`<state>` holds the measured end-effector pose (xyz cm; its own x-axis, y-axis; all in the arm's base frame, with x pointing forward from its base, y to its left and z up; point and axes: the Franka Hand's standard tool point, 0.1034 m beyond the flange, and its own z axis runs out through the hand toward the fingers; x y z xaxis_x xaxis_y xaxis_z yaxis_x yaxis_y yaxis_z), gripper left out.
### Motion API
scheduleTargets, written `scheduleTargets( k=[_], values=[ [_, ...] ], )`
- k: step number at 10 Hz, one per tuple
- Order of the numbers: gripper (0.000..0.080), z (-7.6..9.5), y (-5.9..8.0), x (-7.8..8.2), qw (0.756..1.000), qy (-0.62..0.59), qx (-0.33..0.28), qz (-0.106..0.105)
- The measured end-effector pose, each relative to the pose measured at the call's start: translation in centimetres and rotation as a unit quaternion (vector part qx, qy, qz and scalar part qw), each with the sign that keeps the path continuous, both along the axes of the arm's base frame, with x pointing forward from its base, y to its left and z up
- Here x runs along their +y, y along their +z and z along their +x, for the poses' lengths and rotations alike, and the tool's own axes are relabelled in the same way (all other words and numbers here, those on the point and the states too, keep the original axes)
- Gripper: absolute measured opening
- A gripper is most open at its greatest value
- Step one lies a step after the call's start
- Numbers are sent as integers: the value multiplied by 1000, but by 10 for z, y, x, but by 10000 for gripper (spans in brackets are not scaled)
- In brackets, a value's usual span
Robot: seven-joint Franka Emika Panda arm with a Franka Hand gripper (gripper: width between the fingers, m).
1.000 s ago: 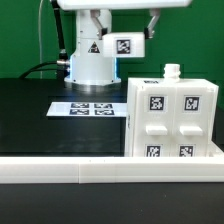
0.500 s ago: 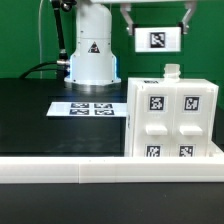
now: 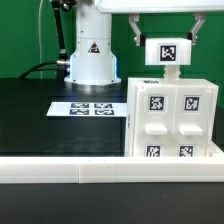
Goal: Assemble cabinet
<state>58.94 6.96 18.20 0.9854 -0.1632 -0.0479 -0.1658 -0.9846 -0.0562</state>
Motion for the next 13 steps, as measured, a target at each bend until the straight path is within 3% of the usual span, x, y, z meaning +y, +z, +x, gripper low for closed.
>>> scheduleTargets(
  k=[2, 4, 6, 8, 11, 13],
  values=[
    [560, -6, -6, -8, 1000, 9, 1, -1],
    [560, 12, -4, -8, 1000, 24, -3, -2],
    [560, 18, -4, -10, 1000, 24, -6, -2],
    [560, 25, -3, -6, 1000, 25, -9, -2],
    [560, 29, -3, 12, 999, 15, -28, -4],
    [560, 32, -2, 12, 999, 14, -43, -4]
  ],
)
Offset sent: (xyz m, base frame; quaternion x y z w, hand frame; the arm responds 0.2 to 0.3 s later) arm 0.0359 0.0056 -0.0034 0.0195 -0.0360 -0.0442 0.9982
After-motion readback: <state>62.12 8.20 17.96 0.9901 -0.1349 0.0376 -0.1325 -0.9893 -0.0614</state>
